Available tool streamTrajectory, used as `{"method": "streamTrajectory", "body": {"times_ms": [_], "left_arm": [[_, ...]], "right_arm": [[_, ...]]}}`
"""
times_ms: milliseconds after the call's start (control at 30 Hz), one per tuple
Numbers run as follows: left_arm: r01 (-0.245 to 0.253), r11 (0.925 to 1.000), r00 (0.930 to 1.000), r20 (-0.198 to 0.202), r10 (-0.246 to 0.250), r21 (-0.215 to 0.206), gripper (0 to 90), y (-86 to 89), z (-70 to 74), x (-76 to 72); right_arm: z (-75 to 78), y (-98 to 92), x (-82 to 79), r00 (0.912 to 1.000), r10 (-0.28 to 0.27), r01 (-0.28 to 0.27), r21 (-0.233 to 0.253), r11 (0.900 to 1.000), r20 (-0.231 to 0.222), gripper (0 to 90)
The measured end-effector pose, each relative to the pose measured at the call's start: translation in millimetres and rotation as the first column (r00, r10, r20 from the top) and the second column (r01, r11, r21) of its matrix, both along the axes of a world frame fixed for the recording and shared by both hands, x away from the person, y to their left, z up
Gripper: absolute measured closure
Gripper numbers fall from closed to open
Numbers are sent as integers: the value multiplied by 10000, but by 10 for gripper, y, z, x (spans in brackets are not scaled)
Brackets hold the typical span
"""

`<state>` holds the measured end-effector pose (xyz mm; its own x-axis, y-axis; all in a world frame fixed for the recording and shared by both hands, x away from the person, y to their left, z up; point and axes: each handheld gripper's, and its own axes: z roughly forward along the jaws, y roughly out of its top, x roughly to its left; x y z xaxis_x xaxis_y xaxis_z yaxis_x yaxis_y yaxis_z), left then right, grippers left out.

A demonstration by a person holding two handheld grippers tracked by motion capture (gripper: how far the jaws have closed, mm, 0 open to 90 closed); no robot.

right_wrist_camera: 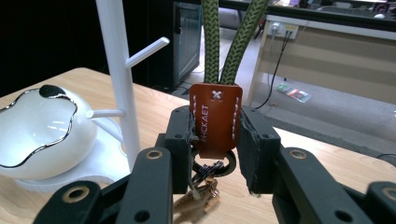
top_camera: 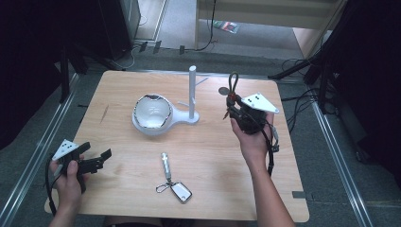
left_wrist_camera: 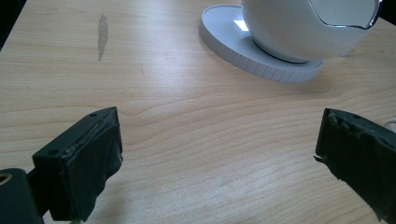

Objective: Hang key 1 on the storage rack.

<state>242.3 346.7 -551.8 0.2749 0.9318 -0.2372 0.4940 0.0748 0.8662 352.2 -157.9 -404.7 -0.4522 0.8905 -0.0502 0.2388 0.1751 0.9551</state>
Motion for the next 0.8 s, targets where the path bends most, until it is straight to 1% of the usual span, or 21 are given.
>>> {"method": "streamTrajectory", "body": {"times_ms": [200, 300, 333, 400, 433, 500, 633, 800], "left_arm": [[-14, 10000, 10000, 17, 14, -24, 11, 1, 0, 0], [-17, 10000, 10000, 22, 17, -20, 11, 1, 0, 1], [-21, 10000, 10000, 23, 21, -23, 11, 1, 0, 1], [-16, 10000, 10000, 21, 16, -19, 11, 1, 0, 1], [-8, 10000, 10000, 17, 8, -24, 11, 2, 0, 1], [-19, 10000, 10000, 23, 19, -26, 11, 1, -1, 1], [-21, 10000, 10000, 38, 21, -12, 11, 3, -1, 2], [-22, 10000, 10000, 55, 22, -7, 11, 5, -1, 3]], "right_arm": [[-39, 65, 69, 9993, 267, -270, -119, 9996, -254, 684], [-42, 97, 113, 9980, 444, -451, -146, 9989, -456, 683], [-44, 116, 139, 9965, 583, -590, -91, 9982, -605, 683], [-46, 120, 149, 9957, 685, -691, -66, 9976, -627, 683], [-49, 130, 162, 9941, 827, -828, 18, 9966, -706, 683], [-57, 153, 186, 9919, 969, -971, 13, 9953, -822, 683], [-68, 197, 222, 9890, 1104, -1111, -18, 9938, -980, 683], [-63, 243, 264, 9863, 1273, -1278, 12, 9918, -1048, 683]]}}
